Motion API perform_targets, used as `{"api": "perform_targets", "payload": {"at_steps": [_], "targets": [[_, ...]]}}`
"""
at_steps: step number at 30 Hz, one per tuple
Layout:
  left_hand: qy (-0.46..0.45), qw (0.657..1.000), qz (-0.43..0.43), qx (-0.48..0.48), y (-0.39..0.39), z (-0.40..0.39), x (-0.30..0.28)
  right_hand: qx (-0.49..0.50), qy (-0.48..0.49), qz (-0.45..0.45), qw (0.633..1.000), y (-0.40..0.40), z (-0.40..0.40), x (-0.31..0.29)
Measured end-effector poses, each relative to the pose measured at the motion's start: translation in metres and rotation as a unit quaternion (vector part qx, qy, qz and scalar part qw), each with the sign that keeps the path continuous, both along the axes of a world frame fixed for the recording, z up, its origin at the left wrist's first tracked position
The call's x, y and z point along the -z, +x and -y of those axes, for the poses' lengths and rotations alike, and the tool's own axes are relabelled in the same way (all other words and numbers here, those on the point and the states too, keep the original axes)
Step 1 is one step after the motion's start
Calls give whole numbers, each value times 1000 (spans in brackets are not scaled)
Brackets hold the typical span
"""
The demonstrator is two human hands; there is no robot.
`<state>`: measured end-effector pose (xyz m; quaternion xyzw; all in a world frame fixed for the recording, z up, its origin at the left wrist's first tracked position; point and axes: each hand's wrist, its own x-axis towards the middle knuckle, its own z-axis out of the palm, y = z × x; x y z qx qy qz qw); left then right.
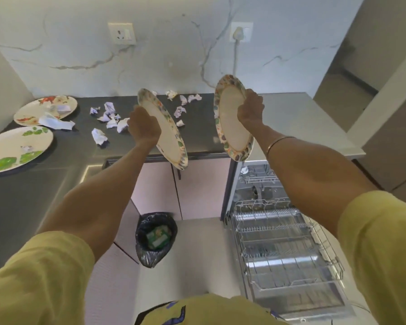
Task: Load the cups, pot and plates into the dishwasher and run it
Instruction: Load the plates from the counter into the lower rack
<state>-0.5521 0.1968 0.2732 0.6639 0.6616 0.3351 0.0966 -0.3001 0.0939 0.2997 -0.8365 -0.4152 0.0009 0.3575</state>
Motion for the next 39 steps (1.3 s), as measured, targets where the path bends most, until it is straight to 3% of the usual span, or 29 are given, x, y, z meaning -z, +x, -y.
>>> {"api": "perform_targets", "payload": {"at_steps": [10, 20, 30, 39], "targets": [[-9, 998, -14, 64, -7, 100, 8, 110, 28, -29, 993, -20, 126, 20], [-73, 985, -6, 159, 12, 229, 66, 178, -52, -62, 981, -31, 287, 75], [-141, 965, -5, 220, 83, 342, 113, 233, -106, -104, 961, 30, 427, 106], [-175, 963, -29, 202, 180, 435, 135, 282, -61, -130, 949, 114, 535, 137]]}}
